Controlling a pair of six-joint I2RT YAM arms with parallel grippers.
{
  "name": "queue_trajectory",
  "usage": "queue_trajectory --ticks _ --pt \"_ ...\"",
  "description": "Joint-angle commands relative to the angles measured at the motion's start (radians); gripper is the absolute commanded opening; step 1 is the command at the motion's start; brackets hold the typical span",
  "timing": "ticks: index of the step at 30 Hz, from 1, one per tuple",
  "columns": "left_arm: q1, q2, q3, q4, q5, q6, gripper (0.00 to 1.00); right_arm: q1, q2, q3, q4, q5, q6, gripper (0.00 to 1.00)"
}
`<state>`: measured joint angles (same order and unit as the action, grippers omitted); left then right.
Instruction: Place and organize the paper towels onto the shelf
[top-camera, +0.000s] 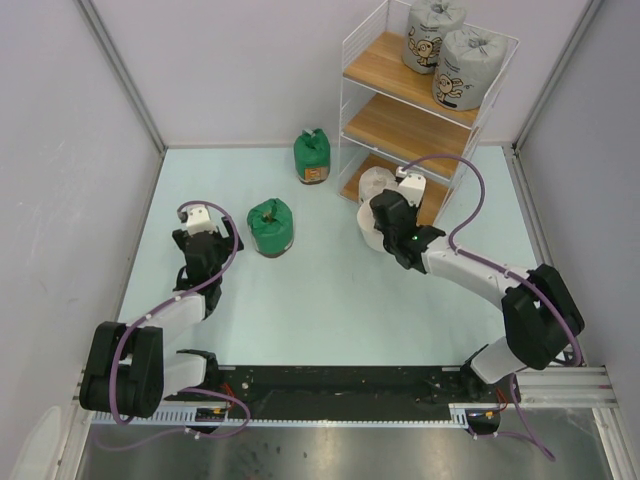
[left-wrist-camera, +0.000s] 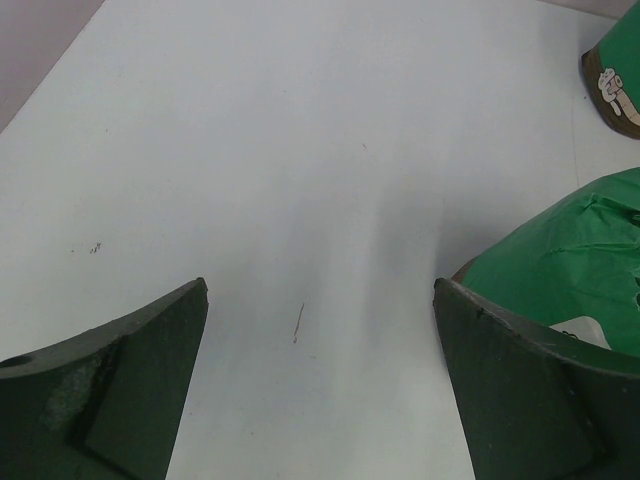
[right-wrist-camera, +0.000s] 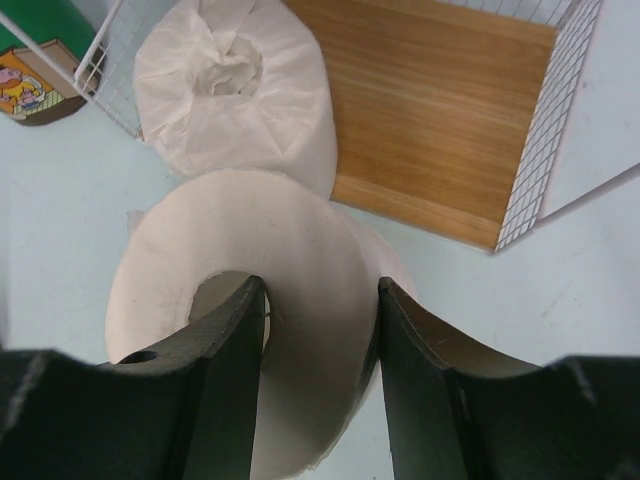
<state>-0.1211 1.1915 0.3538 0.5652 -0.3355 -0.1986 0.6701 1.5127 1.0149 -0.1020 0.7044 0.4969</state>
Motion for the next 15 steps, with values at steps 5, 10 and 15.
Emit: queue_trajectory --ticks 5,10,15 --pt "0.005 0.000 0.039 0.022 0.010 0.011 1.00 -0.029 0.041 0.010 0.249 0.173 -0.075 0.13" --pt "0.005 0.003 0.039 0.022 0.013 0.013 1.00 -0.056 0.095 0.010 0.337 0.187 -0.104 0.12" --pt "0.005 0.006 0.042 0.022 0.013 0.013 1.00 -0.079 0.139 0.010 0.413 0.233 -0.135 0.12"
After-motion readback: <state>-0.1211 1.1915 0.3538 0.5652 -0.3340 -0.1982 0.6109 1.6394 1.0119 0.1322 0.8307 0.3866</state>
